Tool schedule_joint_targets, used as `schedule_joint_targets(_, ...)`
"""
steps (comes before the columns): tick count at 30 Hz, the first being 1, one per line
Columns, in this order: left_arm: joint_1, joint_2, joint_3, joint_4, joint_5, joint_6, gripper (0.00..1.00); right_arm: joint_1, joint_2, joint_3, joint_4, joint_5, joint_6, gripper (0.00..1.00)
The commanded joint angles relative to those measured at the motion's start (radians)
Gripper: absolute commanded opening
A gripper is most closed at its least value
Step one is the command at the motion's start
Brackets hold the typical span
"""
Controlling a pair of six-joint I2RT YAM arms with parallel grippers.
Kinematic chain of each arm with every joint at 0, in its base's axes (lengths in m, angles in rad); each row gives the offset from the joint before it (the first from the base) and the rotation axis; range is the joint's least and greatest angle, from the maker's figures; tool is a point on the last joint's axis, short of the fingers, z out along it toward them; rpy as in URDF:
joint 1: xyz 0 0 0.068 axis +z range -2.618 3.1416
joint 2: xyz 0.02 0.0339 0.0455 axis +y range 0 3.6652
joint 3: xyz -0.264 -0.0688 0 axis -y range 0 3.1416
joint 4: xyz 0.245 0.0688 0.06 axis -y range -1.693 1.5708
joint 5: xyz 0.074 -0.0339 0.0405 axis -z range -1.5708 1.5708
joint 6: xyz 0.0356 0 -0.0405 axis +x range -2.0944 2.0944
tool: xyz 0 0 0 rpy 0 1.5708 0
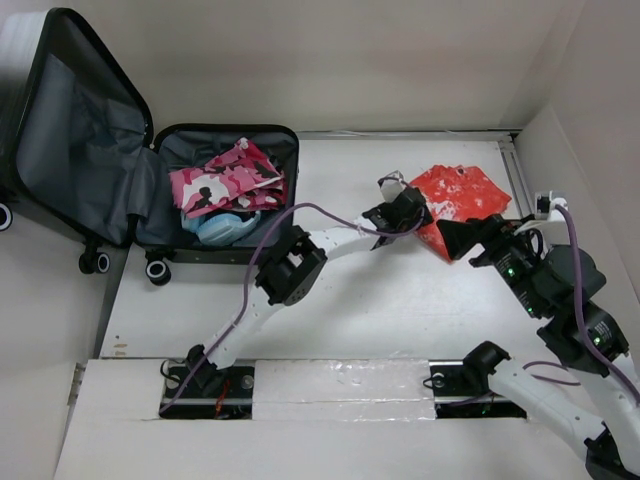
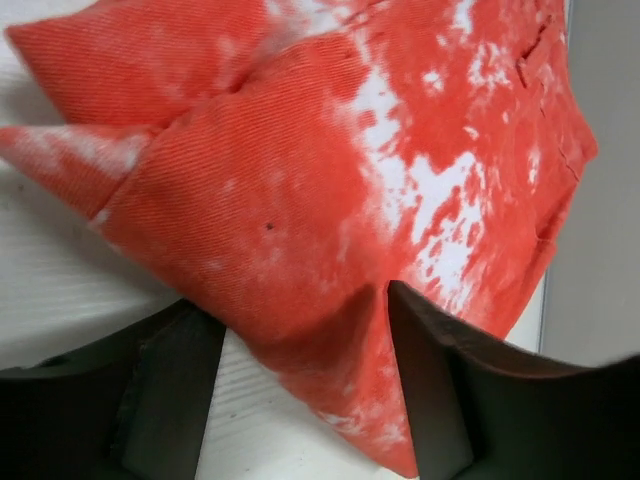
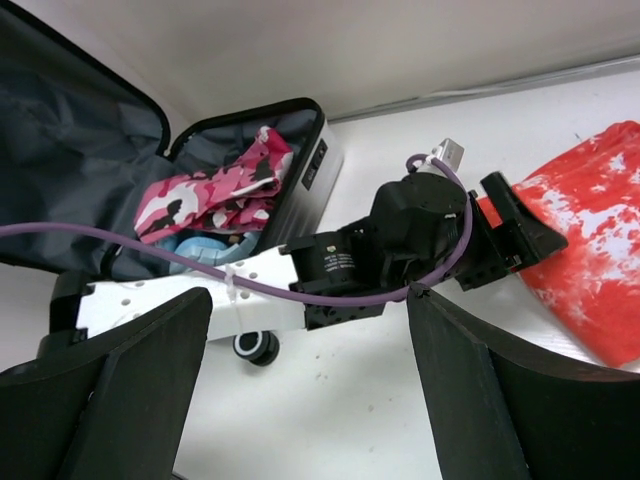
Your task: Pack the luggage
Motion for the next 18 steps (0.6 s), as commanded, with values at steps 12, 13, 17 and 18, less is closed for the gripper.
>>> schedule_joint_targets(12, 0.092, -0.074, -0.098, 0.085, 0.123, 0.164, 0.0, 0.002, -0.044, 0.063, 0.011, -0.096, -0.014, 0.85)
schedule_joint_targets(13, 0.119, -0.135, -0.128, 0.085, 0.134, 0.242, 0.0, 0.002, -0.044, 0.063, 0.011, -0.096, -0.014, 0.85)
schedule_joint_targets(17, 0.204, -0.266, -0.088, -0.047, 0.175, 0.431, 0.0, 0.002, -0.033, 0.054, 0.011, -0.096, -0.014, 0.85)
schedule_joint_targets(18, 0.227, -0.281, -0.057, -0.085, 0.198, 0.526, 0.0, 0.002, -0.033, 0.054, 0.02, -0.105, -0.014, 0.85)
